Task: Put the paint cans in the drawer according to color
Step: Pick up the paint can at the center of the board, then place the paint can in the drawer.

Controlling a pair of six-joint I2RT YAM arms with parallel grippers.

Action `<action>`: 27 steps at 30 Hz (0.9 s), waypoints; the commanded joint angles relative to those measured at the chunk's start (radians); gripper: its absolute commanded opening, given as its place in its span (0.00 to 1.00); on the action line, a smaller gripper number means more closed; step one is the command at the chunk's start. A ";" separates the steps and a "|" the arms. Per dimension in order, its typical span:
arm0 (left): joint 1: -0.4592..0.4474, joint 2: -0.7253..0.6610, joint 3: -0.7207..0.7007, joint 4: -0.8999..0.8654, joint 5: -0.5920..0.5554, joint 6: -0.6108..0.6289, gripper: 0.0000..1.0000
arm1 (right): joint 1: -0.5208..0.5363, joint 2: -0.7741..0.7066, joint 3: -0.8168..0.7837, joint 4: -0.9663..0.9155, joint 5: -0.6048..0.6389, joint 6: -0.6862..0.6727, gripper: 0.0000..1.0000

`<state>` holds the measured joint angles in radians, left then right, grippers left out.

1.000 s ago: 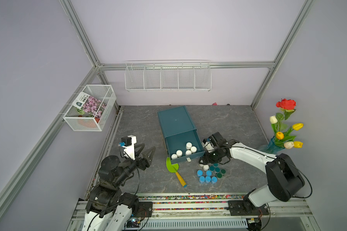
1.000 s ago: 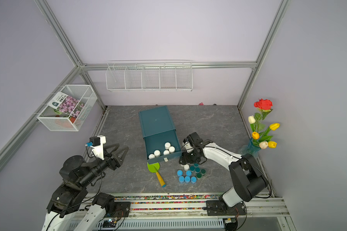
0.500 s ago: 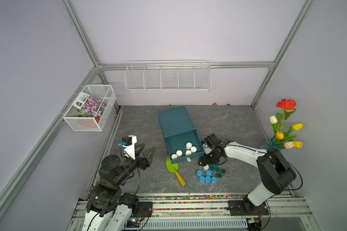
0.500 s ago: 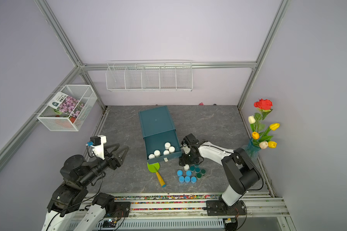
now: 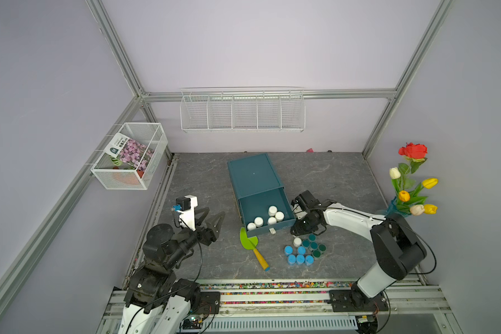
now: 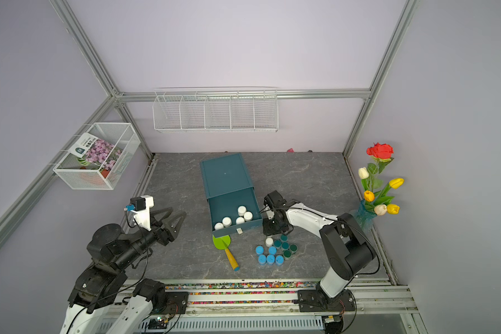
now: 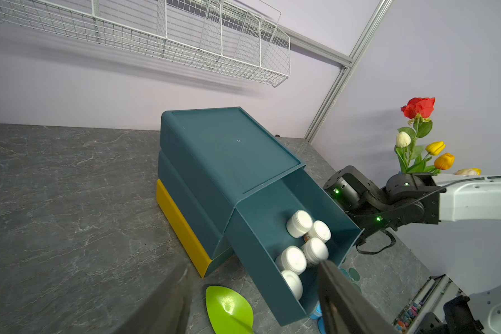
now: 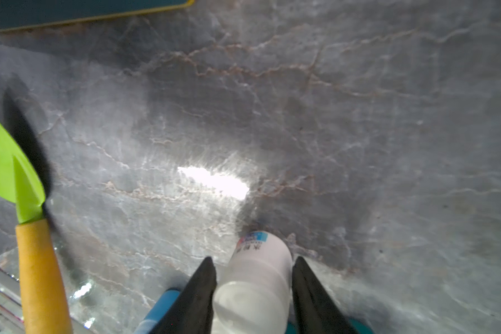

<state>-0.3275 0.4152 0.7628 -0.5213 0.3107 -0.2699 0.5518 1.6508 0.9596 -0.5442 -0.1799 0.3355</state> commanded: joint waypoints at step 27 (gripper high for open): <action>-0.003 0.004 0.002 0.016 -0.005 0.008 0.71 | 0.282 -0.130 0.724 -0.418 0.287 -0.030 0.13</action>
<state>-0.3275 0.4156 0.7628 -0.5213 0.3107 -0.2687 0.7612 1.4326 1.6188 -0.8951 0.0948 0.3508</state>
